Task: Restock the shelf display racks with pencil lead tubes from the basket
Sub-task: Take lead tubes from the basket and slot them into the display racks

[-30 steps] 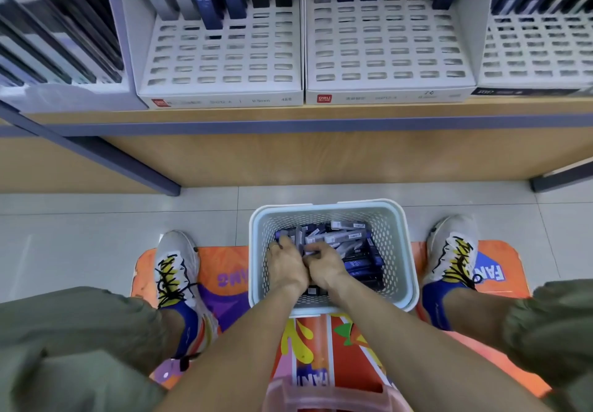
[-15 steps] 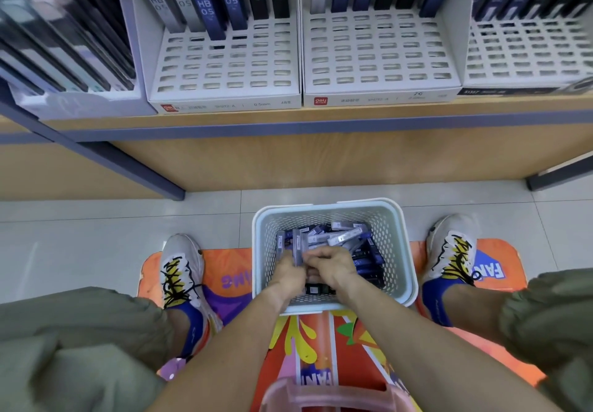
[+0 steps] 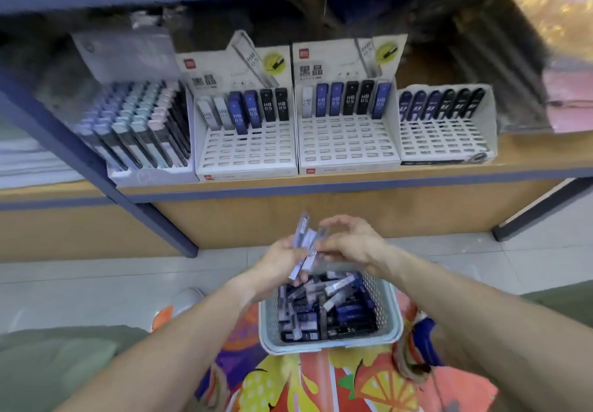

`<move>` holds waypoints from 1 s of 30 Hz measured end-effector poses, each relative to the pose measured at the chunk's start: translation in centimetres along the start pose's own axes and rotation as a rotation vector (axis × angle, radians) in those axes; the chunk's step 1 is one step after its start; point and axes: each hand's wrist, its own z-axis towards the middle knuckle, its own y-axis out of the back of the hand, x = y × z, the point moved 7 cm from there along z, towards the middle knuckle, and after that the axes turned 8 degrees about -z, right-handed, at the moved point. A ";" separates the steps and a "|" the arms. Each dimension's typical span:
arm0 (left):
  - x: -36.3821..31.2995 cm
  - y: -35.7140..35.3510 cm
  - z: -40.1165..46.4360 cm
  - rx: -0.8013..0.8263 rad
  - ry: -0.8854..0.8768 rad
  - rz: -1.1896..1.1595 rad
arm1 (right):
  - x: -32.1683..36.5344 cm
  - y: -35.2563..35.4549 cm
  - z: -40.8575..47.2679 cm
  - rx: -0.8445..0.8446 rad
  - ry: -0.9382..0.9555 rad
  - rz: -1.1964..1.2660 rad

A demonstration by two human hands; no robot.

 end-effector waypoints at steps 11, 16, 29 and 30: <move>-18.5 1.9 -8.1 0.152 -0.287 0.050 | 20.8 1.6 -8.3 -0.011 0.666 -0.656; -21.8 4.5 -9.5 0.101 -0.407 0.203 | 23.6 0.3 -7.5 -0.009 0.752 -0.657; -21.4 9.8 -5.8 -0.171 -0.486 0.031 | 22.5 -3.5 0.1 0.000 0.575 -0.467; -21.1 9.8 -5.4 -0.176 -0.479 0.024 | 22.6 -3.9 0.4 0.032 0.582 -0.447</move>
